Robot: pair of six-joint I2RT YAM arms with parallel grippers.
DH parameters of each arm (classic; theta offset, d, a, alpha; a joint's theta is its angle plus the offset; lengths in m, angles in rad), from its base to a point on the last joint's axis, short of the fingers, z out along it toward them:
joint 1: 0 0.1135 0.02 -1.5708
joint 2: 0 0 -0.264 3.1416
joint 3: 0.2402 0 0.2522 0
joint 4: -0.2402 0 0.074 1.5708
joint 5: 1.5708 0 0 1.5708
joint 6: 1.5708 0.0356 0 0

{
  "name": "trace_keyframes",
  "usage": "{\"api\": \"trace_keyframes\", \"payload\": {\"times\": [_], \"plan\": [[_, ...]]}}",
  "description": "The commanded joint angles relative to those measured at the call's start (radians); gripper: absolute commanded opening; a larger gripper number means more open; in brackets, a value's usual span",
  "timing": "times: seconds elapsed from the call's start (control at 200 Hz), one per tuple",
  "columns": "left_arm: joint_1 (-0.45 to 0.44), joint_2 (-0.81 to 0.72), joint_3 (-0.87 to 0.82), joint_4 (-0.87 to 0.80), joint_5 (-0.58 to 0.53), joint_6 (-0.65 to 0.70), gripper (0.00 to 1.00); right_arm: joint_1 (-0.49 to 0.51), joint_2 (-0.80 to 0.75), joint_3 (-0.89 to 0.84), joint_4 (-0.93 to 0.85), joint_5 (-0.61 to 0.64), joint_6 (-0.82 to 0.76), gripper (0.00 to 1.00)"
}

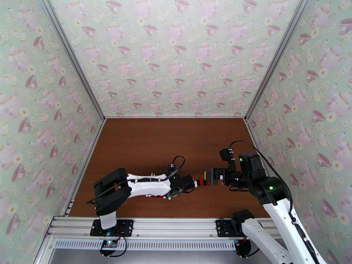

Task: Open the pen caps

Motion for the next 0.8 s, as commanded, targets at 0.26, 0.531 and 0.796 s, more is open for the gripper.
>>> {"api": "trace_keyframes", "payload": {"times": [0.26,0.531,0.796], "plan": [[0.024,0.021,0.004,-0.035,-0.04,0.038,0.18,0.007,-0.01,-0.013,-0.018,0.026,0.0,1.0],[0.029,0.008,0.003,-0.013,-0.037,0.055,0.19,0.007,-0.009,-0.012,-0.018,0.026,0.0,1.0],[0.032,-0.089,0.0,0.02,-0.053,0.093,0.25,0.007,-0.004,0.005,-0.007,0.024,0.01,1.0]]}}
